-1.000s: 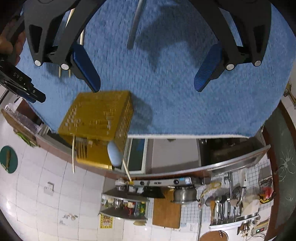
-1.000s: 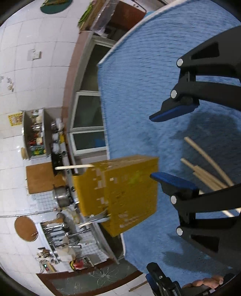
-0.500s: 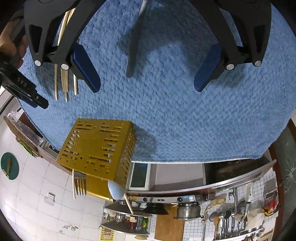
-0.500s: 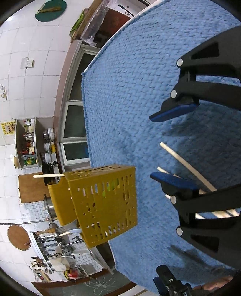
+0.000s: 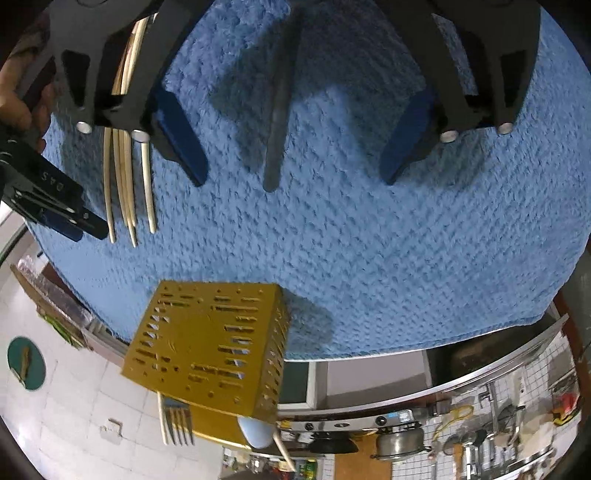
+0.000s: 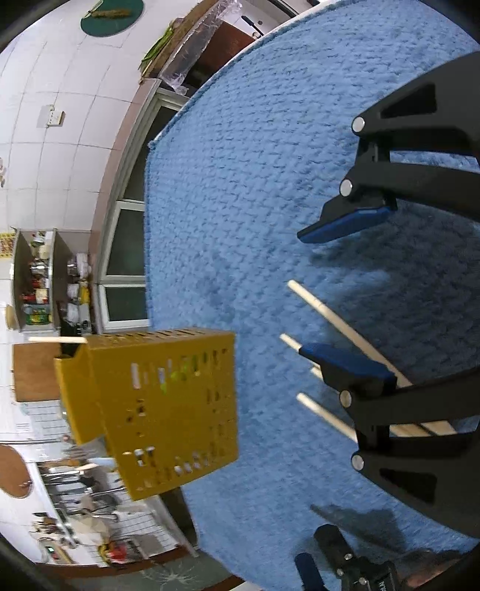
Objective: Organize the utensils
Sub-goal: 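Move the left tool to the grey-handled knife while the right tool approaches the chopsticks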
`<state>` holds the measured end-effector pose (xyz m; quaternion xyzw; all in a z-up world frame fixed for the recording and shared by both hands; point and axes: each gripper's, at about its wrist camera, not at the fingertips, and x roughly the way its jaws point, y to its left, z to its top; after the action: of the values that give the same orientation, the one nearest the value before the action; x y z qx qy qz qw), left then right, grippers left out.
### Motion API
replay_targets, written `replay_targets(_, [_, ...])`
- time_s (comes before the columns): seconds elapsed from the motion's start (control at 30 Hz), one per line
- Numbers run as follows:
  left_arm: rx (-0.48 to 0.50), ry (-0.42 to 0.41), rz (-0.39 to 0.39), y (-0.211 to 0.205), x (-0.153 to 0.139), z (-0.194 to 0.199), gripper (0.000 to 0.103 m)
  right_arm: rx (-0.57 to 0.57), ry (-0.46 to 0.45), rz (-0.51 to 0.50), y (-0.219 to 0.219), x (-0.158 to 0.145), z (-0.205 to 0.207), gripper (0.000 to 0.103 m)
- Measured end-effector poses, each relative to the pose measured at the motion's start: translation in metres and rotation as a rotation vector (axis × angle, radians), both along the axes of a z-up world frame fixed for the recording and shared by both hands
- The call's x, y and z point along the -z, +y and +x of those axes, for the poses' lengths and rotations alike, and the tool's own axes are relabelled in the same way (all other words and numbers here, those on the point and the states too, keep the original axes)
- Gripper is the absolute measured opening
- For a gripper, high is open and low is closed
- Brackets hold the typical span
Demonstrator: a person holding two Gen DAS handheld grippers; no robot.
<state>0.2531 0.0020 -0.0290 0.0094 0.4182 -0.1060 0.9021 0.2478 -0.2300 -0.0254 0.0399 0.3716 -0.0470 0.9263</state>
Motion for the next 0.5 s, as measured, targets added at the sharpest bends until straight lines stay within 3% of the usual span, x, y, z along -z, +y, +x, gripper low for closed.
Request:
replay_targets(0.07, [0.012, 0.018, 0.008, -0.002, 0.002, 0.000, 0.076, 0.006, 0.016, -0.002, -0.001, 0.002, 0.001, 0.055])
replay_targets(0.17, [0.025, 0.050, 0.013, -0.005, 0.006, 0.002, 0.070, 0.004, 0.049, 0.008, -0.001, 0.005, 0.002, 0.053])
replay_targets(0.3, [0.025, 0.084, 0.037, -0.008, 0.012, 0.007, 0.062, -0.036, 0.103, 0.068, 0.001, 0.015, 0.010, 0.040])
replay_targets(0.43, [0.019, 0.091, 0.064, -0.010, 0.014, 0.010, 0.051, -0.052, 0.120, 0.038, 0.008, 0.015, 0.017, 0.032])
replay_targets(0.5, [0.015, 0.094, 0.066, -0.009, 0.014, 0.012, 0.045, -0.074, 0.121, 0.036, 0.010, 0.015, 0.020, 0.021])
